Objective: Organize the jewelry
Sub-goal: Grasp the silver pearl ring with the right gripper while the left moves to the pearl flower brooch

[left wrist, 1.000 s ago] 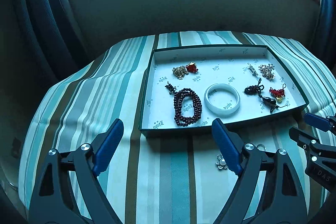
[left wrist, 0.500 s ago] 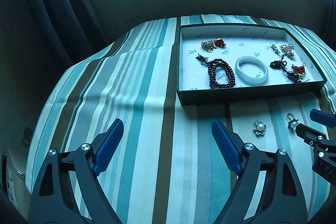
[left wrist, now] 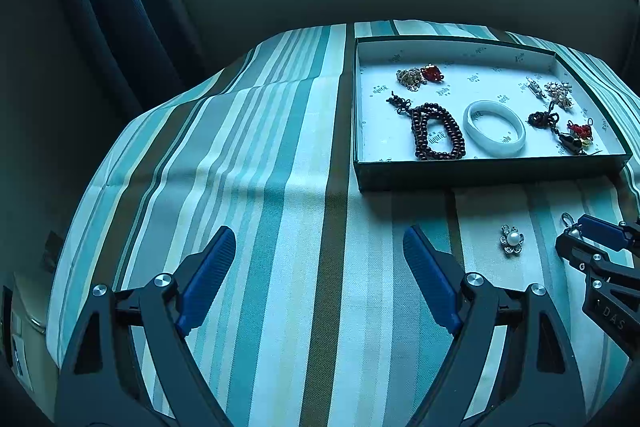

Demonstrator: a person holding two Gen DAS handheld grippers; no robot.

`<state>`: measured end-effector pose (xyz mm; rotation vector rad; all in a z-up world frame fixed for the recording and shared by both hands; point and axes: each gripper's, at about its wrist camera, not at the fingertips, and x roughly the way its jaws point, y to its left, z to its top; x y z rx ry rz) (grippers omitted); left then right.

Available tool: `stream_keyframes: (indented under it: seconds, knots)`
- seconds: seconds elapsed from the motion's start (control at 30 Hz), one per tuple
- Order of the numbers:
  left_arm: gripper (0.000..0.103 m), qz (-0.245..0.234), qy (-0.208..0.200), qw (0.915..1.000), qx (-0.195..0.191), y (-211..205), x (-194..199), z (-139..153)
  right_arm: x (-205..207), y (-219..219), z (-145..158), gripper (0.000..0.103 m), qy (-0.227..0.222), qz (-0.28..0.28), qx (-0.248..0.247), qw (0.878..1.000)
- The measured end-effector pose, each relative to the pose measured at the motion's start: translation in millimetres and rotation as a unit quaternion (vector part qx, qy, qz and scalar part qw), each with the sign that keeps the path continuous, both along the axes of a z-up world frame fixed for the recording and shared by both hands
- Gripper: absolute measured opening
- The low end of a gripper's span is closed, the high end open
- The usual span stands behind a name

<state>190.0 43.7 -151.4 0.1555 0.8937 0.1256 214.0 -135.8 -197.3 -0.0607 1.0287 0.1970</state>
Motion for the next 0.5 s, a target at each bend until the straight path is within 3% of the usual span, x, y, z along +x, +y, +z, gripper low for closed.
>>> stream_keyframes:
  seconds: [0.23,0.5]
  knots:
    - [0.086,-0.003,0.004,1.0000,0.000,-2,1,-3,0,0,1,0.020,-0.005,0.002,0.006,1.000]
    - [0.085,-0.025,0.010,0.9996,-0.011,-18,0,-5,-3,-12,11,0.020,-0.015,0.000,0.002,1.000]
